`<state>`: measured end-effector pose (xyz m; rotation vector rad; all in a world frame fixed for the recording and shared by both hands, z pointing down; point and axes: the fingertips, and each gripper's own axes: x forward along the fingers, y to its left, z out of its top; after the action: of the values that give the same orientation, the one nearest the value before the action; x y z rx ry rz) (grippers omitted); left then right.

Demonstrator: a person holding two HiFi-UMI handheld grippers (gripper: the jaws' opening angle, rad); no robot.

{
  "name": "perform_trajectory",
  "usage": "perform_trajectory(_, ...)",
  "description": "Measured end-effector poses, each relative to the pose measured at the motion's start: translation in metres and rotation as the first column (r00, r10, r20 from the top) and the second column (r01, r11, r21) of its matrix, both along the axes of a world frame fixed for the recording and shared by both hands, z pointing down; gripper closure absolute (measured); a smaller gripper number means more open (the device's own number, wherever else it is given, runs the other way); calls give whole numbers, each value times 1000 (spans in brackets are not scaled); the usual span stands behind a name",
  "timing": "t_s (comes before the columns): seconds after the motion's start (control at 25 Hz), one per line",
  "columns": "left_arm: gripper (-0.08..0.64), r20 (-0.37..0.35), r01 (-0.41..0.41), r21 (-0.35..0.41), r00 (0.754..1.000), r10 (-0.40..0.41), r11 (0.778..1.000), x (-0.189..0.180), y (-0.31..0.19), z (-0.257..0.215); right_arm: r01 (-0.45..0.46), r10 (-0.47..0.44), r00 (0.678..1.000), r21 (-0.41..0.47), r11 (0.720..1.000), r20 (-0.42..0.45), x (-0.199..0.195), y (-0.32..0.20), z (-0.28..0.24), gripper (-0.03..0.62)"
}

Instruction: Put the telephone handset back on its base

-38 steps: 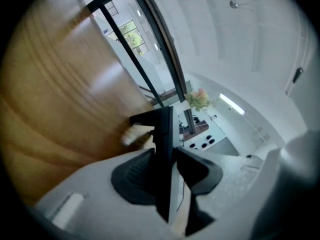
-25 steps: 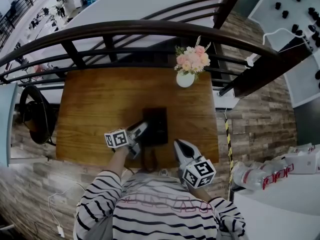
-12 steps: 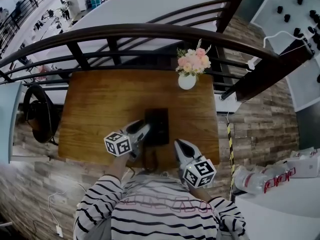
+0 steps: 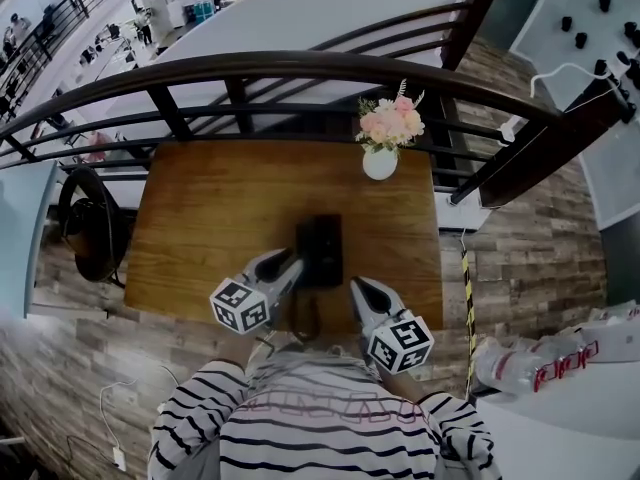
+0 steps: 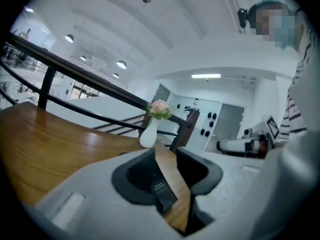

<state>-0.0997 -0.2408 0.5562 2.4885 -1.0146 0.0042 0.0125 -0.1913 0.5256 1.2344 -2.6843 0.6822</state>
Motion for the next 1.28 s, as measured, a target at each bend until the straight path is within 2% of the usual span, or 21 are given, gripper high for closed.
perform_trajectory(0.24, 461, 83, -5, 110, 997, -4, 994, 11, 31, -26, 33, -33, 999, 24, 999, 4, 3, 10, -4, 592)
perform_trajectory(0.48, 493, 79, 51, 160, 995, -64, 986, 9, 57, -49, 65, -65, 998, 37, 997, 15, 2, 22, -10, 592)
perform_trajectory(0.76, 511, 90, 106, 166, 988, -122, 980, 16, 86, -58, 108, -109, 994, 48, 993, 30, 11, 39, -15, 592)
perform_trajectory(1.0, 555, 111, 160, 191, 977, -184, 968, 22, 107, -63, 142, -144, 989, 53, 988, 32, 17, 52, -15, 592)
perform_trajectory(1.28, 557, 115, 205, 173, 967, -227, 963, 24, 130, -55, 179, -180, 983, 38, 983, 37, 19, 68, -9, 592)
